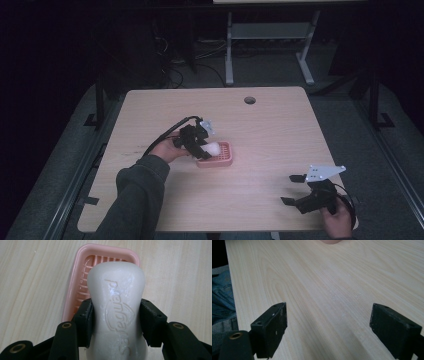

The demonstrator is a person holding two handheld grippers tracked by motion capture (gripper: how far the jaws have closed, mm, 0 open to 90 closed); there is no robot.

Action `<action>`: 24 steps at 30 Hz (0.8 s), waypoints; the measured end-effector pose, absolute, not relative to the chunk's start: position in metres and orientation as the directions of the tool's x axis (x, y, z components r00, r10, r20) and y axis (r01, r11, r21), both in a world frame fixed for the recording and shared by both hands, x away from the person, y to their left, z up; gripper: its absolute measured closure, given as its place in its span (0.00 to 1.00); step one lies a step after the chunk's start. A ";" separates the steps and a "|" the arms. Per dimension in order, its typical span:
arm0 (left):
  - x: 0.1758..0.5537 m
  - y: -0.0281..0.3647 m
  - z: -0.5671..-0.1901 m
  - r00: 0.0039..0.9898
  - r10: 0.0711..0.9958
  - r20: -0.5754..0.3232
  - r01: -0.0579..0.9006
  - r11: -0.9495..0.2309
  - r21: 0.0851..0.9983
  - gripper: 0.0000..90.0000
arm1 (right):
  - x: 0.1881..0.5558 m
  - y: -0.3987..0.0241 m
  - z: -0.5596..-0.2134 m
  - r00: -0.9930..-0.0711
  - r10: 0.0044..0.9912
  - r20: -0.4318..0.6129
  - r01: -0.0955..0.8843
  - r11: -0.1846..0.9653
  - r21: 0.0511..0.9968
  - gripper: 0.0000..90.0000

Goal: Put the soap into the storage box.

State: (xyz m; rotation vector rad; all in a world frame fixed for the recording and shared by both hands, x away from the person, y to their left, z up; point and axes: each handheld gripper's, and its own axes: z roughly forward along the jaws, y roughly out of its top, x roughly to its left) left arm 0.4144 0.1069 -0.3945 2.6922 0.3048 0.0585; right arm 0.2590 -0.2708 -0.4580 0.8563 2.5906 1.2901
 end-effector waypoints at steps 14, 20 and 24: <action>0.426 0.093 -0.401 0.974 0.227 -0.003 0.207 -0.879 0.430 0.55 | 0.259 -0.273 -0.458 -0.833 0.536 0.137 0.431 0.472 0.769 0.16; 0.428 0.091 -0.405 0.972 0.233 -0.004 0.213 -0.879 0.426 0.55 | 0.259 -0.273 -0.458 -0.833 0.536 0.137 0.430 0.471 0.770 0.16; 0.429 0.089 -0.408 0.972 0.235 -0.010 0.217 -0.877 0.429 0.55 | 0.259 -0.272 -0.458 -0.835 0.533 0.138 0.428 0.471 0.771 0.16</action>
